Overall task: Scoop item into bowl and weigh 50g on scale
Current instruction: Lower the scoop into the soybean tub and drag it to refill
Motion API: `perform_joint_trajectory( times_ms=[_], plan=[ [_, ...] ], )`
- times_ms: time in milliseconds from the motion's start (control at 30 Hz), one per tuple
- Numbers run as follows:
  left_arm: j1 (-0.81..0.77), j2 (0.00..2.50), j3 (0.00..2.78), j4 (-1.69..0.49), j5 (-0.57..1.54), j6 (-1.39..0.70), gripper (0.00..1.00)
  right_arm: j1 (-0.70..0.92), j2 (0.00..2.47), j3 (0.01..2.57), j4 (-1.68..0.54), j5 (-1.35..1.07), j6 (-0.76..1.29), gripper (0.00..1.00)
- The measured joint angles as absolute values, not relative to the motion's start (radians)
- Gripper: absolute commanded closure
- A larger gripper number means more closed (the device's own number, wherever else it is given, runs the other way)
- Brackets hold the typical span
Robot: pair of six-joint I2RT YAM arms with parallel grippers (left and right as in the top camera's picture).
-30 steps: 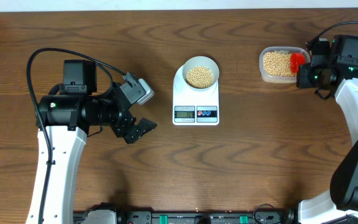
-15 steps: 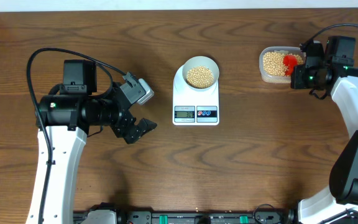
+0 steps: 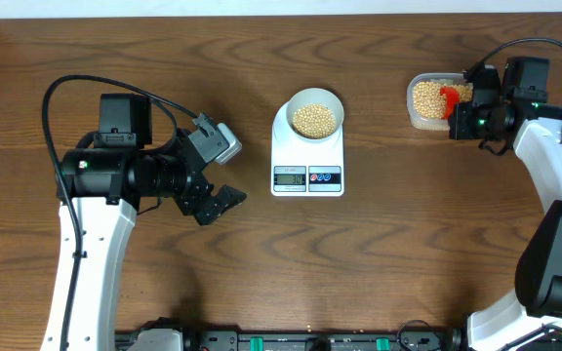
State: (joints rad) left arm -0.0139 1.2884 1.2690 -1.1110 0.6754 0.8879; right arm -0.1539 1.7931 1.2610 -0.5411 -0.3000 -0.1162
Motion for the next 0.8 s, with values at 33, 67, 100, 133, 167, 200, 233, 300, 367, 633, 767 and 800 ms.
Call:
perform_joint_trajectory(
  times_ms=[33,67,100,133,167,200,233,300,367,633,767,800],
  plan=[
    [-0.014,1.288,1.269,-1.111,0.675,0.888,0.02,-0.154,1.793,1.261,-0.541,-0.300,-0.115,0.99],
    [-0.014,1.288,1.269,-1.111,0.675,0.888,0.02,-0.154,1.793,1.261,-0.541,-0.300,-0.115,0.99],
    [-0.014,1.288,1.269,-1.111,0.675,0.888,0.02,-0.154,1.793,1.261,-0.541,-0.300,-0.115,0.99],
    [-0.014,1.288,1.269,-1.111,0.675,0.888,0.02,-0.154,1.793,1.261,-0.541,-0.300,-0.114,0.99],
    [-0.014,1.288,1.269,-1.111,0.675,0.888,0.02,-0.154,1.793,1.261,-0.541,-0.300,-0.113,0.99],
    [-0.014,1.288,1.269,-1.111,0.675,0.888,0.02,-0.154,1.793,1.261,-0.541,-0.300,-0.112,0.99],
    [-0.014,1.288,1.269,-1.111,0.675,0.888,0.02,-0.154,1.793,1.261,-0.541,-0.300,-0.110,0.99],
    [-0.014,1.288,1.269,-1.111,0.675,0.888,0.02,-0.154,1.793,1.261,-0.541,-0.300,-0.100,0.99],
    [-0.014,1.288,1.269,-1.111,0.675,0.888,0.02,-0.154,1.793,1.261,-0.541,-0.300,-0.089,0.99],
    [-0.014,1.288,1.269,-1.111,0.675,0.888,0.02,-0.154,1.793,1.261,-0.540,-0.300,-0.064,0.99],
    [-0.014,1.288,1.269,-1.111,0.675,0.888,0.02,-0.154,1.793,1.261,-0.538,-0.301,-0.027,0.99],
    [-0.014,1.288,1.269,-1.111,0.675,0.888,0.02,-0.154,1.793,1.261,-0.538,-0.301,-0.018,0.99]
  ],
)
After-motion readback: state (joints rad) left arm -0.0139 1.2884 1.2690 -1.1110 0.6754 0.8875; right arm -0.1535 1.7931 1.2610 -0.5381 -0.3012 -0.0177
